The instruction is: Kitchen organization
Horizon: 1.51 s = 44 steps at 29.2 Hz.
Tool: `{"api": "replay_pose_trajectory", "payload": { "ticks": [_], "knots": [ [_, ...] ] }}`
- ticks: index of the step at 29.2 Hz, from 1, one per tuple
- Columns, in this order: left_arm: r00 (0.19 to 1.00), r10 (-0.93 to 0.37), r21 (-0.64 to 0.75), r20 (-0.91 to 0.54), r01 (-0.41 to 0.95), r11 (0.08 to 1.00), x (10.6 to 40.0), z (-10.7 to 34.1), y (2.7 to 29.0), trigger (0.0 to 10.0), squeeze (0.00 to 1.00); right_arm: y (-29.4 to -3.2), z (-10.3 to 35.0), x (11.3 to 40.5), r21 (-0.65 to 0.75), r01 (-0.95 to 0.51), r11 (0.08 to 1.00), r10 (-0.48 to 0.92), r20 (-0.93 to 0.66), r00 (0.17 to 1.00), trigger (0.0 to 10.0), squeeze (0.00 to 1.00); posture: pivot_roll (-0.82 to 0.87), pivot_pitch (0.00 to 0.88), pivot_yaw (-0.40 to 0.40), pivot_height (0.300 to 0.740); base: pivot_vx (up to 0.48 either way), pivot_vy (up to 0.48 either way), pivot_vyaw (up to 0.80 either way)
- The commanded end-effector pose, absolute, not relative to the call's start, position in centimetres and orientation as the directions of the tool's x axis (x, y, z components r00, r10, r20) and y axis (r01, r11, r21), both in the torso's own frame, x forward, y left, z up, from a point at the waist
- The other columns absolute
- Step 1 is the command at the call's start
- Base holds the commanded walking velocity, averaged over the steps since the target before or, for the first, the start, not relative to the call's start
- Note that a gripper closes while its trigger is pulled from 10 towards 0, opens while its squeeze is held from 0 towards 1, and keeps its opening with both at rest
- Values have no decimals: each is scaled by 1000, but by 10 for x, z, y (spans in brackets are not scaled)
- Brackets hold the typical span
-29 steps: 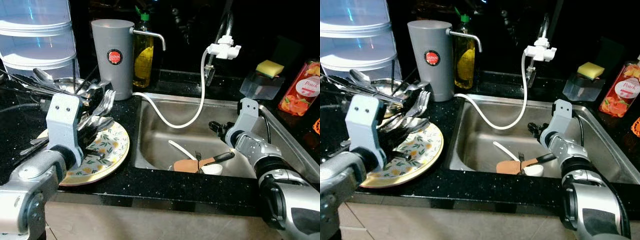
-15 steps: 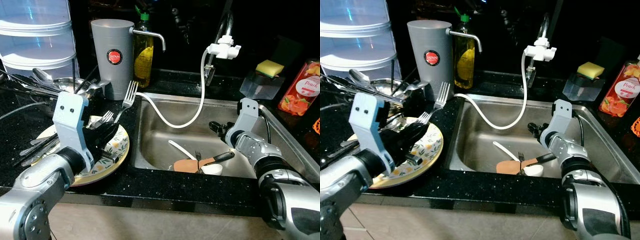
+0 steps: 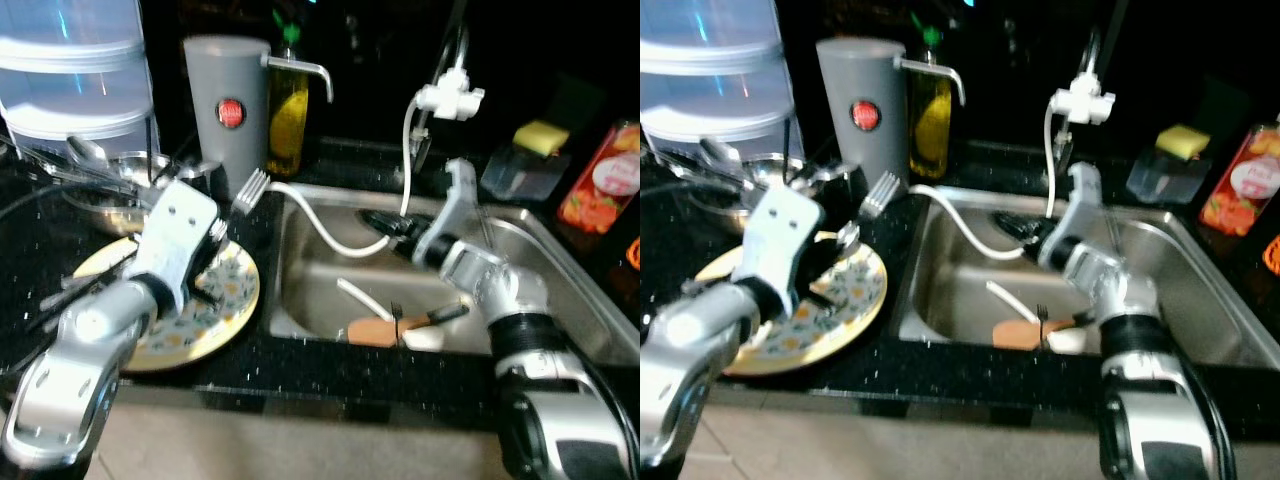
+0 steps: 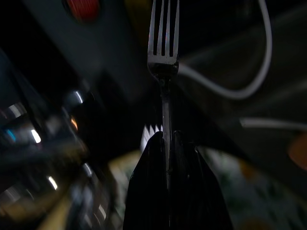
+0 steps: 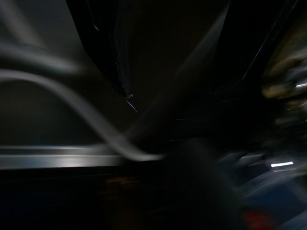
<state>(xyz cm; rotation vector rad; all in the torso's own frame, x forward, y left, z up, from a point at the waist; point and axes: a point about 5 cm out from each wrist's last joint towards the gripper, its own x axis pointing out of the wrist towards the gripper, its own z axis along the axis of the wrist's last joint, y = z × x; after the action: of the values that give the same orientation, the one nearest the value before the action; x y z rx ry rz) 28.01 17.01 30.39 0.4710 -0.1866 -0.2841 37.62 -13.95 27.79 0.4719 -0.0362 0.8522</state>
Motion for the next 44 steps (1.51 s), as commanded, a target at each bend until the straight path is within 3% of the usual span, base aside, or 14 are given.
{"api": "replay_pose_trajectory", "payload": {
  "ticks": [1,11,21,32,44],
  "knots": [
    [920,-363,501,145,248,829,280,309,163,10000,0,-142,281,368,414,-751,515,726,255,638,10000,0,163,101,-72,740,0,0,0],
    [841,-498,566,211,310,764,290,319,136,10000,0,-117,287,349,546,-749,374,715,345,608,10000,0,159,100,-55,740,0,0,0],
    [759,-616,517,210,449,729,300,309,111,10000,0,-87,295,319,568,-785,247,725,429,539,10000,0,128,94,-22,740,0,0,0],
    [665,-716,466,210,576,671,294,302,89,10000,0,-77,297,320,567,-770,292,715,405,569,10000,0,127,80,-27,740,0,0,0],
    [668,-717,440,201,592,675,291,294,91,10000,0,-82,298,325,579,-742,338,687,387,615,10000,0,131,78,-35,740,0,0,0]
  ]
}}
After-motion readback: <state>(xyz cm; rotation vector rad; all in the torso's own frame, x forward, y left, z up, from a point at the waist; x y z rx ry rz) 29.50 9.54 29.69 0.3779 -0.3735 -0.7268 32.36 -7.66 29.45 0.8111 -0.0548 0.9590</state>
